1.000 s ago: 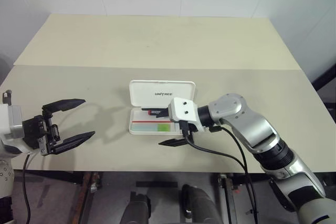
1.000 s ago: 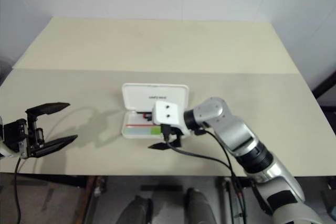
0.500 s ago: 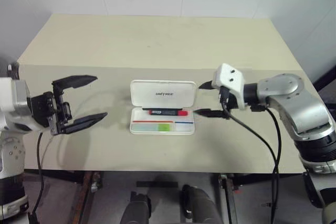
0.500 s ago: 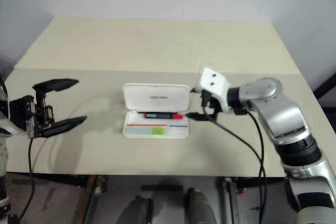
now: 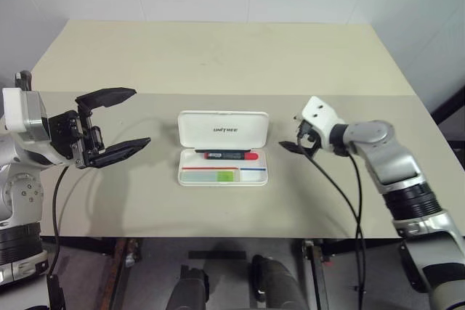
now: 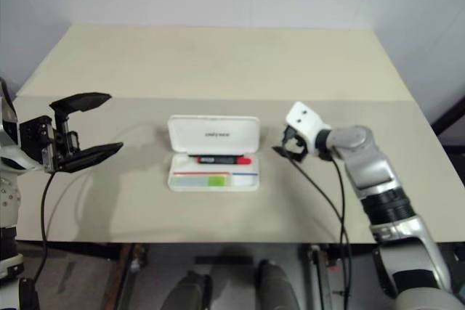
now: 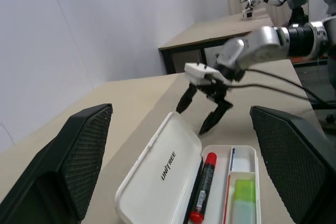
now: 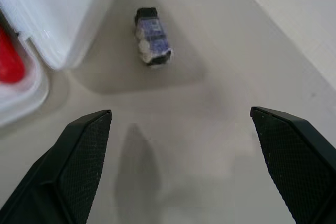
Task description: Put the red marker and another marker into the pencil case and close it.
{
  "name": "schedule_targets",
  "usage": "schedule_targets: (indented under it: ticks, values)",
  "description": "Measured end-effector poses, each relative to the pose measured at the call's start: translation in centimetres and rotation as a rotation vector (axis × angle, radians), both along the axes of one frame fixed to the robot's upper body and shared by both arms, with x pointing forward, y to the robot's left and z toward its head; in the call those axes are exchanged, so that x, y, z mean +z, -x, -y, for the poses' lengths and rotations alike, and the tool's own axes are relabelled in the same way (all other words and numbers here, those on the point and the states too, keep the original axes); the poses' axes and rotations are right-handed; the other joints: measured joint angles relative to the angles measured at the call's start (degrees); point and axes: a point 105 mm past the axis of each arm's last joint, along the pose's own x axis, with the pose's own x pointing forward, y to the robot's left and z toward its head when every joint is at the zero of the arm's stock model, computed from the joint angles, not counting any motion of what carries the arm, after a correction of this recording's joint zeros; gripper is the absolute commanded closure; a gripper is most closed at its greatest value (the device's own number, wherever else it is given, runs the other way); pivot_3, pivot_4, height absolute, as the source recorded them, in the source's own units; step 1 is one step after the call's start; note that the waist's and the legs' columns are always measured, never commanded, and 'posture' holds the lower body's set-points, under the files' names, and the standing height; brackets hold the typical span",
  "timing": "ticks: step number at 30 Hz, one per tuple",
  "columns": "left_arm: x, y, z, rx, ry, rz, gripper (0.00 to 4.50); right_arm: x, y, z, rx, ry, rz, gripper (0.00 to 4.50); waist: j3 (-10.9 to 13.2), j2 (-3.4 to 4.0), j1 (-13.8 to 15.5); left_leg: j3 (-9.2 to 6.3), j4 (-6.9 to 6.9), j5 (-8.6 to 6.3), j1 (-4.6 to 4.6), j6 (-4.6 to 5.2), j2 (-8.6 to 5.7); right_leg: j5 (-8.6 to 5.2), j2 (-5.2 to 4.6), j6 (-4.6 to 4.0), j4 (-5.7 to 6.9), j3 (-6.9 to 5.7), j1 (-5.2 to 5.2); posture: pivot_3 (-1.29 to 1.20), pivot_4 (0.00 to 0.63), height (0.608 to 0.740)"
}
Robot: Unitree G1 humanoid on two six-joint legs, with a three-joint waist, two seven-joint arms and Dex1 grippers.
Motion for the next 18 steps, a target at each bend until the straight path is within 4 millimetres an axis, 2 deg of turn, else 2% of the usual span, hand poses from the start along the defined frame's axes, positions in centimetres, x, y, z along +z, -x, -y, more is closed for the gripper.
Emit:
schedule_targets:
  ticks: [5, 18]
  values:
    - [0.1, -0.2, 0.0, 0.000, 0.015, -0.024, 0.00, -1.6, -0.7, -0.8, -0.033, -0.079, -0.030, 0.04, 0.00, 0.00, 0.02, -0.01, 0.00, 0.00, 0.00, 0.00, 0.00, 0.00, 0.00, 0.00, 0.03, 0.00, 0.01, 0.00, 0.150, 0.740]
    - [0.1, -1.3, -1.1, 0.032, 0.065, -0.104, 0.00, -2.8, -2.9, -2.7, -0.095, -0.260, -0.058, 0.04, -0.03, -0.04, -1.21, 0.05, 0.09, 0.16, 0.41, -0.02, 0.04, 0.01, 0.11, -0.07, 0.45, 0.23, 0.08, 0.00, 0.150, 0.740]
